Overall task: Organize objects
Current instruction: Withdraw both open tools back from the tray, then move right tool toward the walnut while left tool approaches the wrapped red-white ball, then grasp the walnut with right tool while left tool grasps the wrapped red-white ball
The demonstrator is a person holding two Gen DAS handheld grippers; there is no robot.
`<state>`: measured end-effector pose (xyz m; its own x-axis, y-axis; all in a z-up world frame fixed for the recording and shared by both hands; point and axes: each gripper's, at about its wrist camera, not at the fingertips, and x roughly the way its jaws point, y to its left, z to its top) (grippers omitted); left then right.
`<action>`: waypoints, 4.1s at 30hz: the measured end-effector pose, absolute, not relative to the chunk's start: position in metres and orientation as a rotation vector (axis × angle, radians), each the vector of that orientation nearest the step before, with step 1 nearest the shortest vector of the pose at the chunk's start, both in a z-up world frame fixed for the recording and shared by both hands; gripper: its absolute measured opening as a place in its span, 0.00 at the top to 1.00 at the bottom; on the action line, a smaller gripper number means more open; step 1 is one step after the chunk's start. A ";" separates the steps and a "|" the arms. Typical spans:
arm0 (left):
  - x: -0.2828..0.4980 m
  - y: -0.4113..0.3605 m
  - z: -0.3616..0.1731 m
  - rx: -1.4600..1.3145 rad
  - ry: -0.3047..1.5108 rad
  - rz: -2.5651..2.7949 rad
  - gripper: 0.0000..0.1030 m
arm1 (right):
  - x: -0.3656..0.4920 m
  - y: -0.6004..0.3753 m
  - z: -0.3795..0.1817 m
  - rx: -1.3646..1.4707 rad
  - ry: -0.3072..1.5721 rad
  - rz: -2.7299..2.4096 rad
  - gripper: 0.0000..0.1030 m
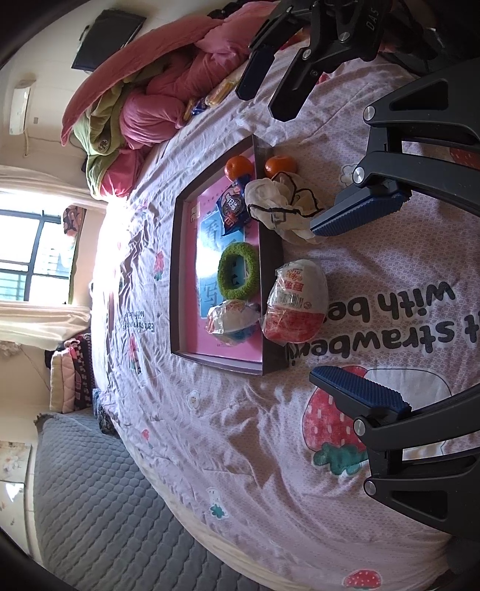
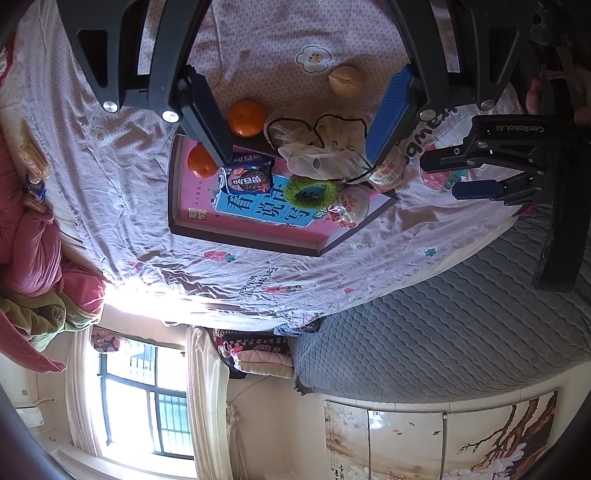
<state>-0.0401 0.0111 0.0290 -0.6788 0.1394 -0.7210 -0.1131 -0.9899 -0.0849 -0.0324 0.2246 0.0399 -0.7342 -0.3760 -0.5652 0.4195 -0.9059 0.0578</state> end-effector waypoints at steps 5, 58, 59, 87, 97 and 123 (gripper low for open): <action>-0.037 0.012 0.026 -1.201 -0.042 2.750 0.28 | -0.028 0.223 0.035 0.835 0.111 -2.576 0.28; -0.030 0.017 -0.004 -1.313 0.000 2.678 0.28 | -0.008 0.194 -0.013 1.010 0.209 -2.470 0.28; -0.030 0.018 -0.004 -1.315 -0.001 2.676 0.28 | -0.009 0.194 -0.013 1.013 0.208 -2.467 0.28; -0.061 0.014 -0.029 -1.274 -0.013 2.690 0.28 | -0.021 0.185 -0.044 1.121 0.201 -2.427 0.28; -0.079 0.010 -0.034 -1.251 -0.031 2.689 0.28 | -0.026 0.182 -0.051 1.144 0.189 -2.415 0.28; -0.126 0.004 -0.053 -1.244 -0.139 2.646 0.28 | -0.039 0.172 -0.062 1.111 0.234 -2.447 0.53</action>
<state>-0.1258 0.0044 -0.0533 -0.6202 0.2320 -0.7493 -0.1523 -0.9727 -0.1751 -0.0390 0.1722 -0.0616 -0.5801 -0.3217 -0.7484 0.4576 -0.8887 0.0273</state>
